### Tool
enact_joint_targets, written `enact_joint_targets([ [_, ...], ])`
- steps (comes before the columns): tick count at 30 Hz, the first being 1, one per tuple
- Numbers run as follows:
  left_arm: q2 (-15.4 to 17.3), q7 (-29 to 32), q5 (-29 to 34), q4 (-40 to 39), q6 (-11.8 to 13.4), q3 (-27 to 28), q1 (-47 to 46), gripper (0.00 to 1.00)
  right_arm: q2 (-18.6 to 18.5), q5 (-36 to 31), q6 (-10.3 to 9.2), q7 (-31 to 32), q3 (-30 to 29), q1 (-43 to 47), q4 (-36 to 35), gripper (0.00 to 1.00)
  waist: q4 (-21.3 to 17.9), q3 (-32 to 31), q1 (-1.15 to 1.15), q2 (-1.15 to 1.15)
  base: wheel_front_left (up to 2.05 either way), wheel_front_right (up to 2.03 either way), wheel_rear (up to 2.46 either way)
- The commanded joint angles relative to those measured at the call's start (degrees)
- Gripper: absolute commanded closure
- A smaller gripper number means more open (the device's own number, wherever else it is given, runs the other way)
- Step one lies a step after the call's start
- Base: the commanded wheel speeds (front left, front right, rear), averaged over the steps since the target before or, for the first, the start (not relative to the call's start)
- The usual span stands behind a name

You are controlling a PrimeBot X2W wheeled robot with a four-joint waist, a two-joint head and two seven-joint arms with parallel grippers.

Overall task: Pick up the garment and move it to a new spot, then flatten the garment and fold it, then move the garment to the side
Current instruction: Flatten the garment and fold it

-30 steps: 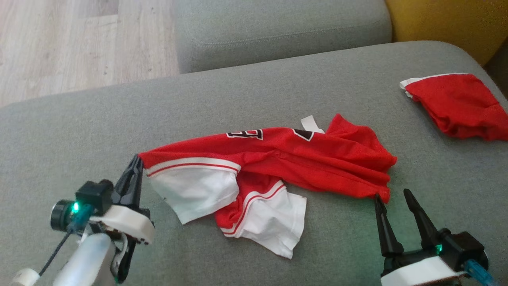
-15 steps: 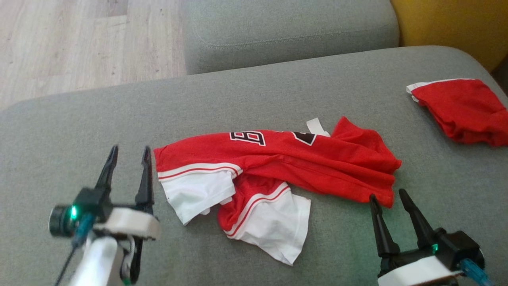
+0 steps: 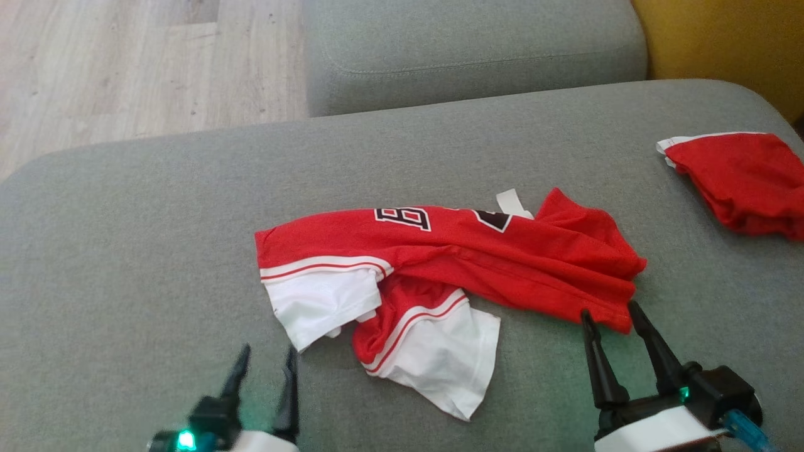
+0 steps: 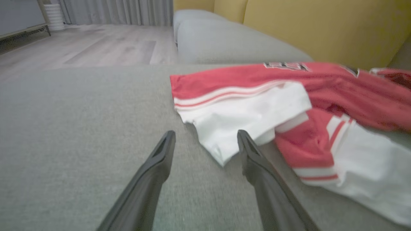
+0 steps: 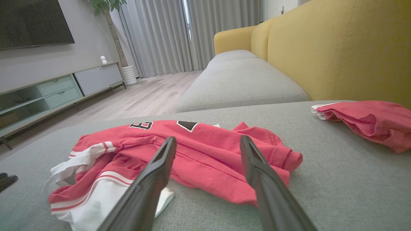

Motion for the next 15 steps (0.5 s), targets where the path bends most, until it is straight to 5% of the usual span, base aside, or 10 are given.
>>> enact_joint_targets([
  [1, -0.17, -0.30, 1.64, 2.81, -0.45, 0.09, -4.17, 0.00, -1.00, 0.12, 0.19, -0.62, 1.72, -2.16, -1.44, 0.00, -0.58, 0.31, 0.00, 0.00, 0.00, 0.00, 0.00],
  [5, -0.70, 0.25, 2.34, 11.91, -1.37, -2.15, -7.77, 0.00, -1.51, 0.28, 0.19, -0.62, 2.07, -2.49, -1.32, 0.00, -1.83, 0.88, 0.00, 0.00, 0.00, 0.00, 0.00],
  [15, -1.45, -0.23, 0.83, 23.16, 1.85, -0.95, -14.57, 0.00, -2.34, 0.33, 0.19, -0.62, 2.32, -3.44, -1.45, 0.00, -4.14, 2.95, 0.00, 0.00, 0.00, 0.00, 0.00],
])
